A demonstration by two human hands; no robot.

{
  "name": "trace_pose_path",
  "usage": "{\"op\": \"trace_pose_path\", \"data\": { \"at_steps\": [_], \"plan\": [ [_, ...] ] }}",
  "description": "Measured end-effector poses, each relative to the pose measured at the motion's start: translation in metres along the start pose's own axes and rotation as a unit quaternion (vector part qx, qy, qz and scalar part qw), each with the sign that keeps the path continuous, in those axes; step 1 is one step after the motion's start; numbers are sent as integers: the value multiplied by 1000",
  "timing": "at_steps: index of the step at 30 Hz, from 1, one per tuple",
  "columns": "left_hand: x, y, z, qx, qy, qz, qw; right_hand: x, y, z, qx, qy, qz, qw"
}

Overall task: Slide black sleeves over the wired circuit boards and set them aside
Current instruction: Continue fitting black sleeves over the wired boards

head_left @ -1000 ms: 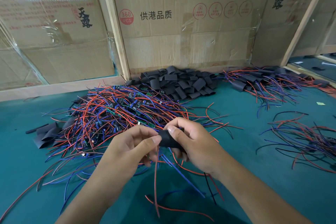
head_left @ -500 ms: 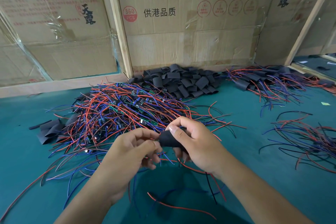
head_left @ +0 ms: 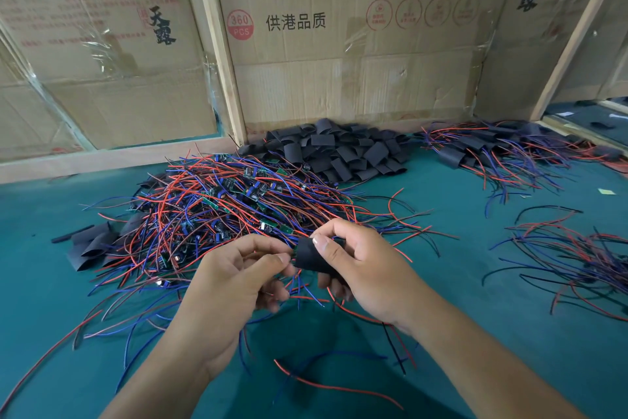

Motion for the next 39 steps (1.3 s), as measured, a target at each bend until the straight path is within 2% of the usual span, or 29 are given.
{"op": "trace_pose_path", "data": {
  "at_steps": [5, 10, 14, 19, 24, 29, 33, 39],
  "plan": [
    [-1, -2, 3, -12, -9, 15, 1000, -1, 3, -1, -6, 4, 1, 1000],
    [-2, -5, 2, 19, -22, 46, 999, -1, 3, -1, 6, 9, 5, 1000],
    [-4, -8, 2, 16, -24, 41, 999, 1, 1, -1, 71, 48, 35, 996],
    [-5, -10, 4, -18, -25, 25, 999, 2, -3, 3, 99, 84, 66, 989],
    [-6, -12, 1, -163, -28, -8, 986, -2, -2, 7, 84, 21, 46, 995],
    [-4, -7, 2, -232, -45, -34, 971, -1, -8, 10, 235, -4, 142, 961],
    [-3, -2, 2, -187, -56, -4, 981, 1, -11, 9, 290, -53, 168, 941],
    [-1, 2, 1, -115, -89, 7, 989, 3, -14, 10, 281, -78, 155, 944]
  ]
}}
Point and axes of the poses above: each hand's wrist, its own x-axis away from the middle knuckle, its own z-axis out of the back of the hand, y = z × x, the point moved 3 cm from there along -x, towards the middle knuckle, and after that the axes turned 3 degrees about -x, right-handed, at the moved point
